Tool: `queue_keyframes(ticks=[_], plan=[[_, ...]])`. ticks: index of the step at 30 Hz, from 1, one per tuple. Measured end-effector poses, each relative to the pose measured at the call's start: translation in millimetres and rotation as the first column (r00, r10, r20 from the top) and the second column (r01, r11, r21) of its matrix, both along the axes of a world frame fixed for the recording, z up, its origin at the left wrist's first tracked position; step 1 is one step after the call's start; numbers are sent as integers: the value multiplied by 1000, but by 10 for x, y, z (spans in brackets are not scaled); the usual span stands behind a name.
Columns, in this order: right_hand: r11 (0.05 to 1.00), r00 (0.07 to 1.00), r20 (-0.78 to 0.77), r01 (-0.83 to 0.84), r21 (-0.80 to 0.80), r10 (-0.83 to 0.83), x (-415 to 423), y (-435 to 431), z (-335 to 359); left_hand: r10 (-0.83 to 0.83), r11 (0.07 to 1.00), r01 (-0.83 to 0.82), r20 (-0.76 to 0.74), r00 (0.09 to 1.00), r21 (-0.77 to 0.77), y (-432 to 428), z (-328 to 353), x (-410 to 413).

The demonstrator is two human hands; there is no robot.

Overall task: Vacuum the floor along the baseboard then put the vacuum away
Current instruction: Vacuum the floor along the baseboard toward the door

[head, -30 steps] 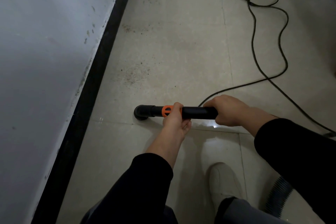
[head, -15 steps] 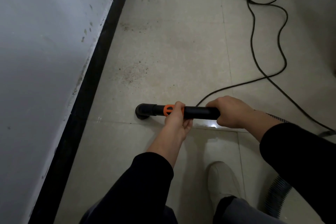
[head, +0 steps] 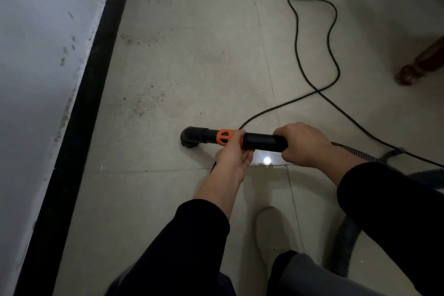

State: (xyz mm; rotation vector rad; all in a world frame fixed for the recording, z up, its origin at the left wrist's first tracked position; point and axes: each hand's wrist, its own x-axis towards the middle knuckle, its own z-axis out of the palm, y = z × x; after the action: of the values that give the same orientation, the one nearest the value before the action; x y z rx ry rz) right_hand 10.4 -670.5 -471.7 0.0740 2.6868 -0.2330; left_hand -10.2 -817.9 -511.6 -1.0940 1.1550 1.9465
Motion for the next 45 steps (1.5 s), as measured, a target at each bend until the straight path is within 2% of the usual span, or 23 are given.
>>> queue_keyframes(ticks=[7, 20, 26, 35, 45], plan=[[994, 995, -23, 96, 45, -96, 108, 209, 4, -63, 993, 64, -11, 998, 101, 221, 43, 71], [987, 986, -58, 158, 38, -156, 150, 246, -4, -92, 992, 99, -81, 992, 84, 294, -28, 12], [991, 989, -58, 136, 21, -134, 105, 209, -17, -72, 987, 89, -127, 989, 131, 249, -60, -72], [997, 995, -60, 75, -10, -75, 6, 69, -62, -30, 997, 44, -192, 981, 68, 158, -154, -296], [998, 999, -34, 36, -58, -38, -144, -156, -24, -3, 999, 10, -186, 982, 35, -81, -161, -380]])
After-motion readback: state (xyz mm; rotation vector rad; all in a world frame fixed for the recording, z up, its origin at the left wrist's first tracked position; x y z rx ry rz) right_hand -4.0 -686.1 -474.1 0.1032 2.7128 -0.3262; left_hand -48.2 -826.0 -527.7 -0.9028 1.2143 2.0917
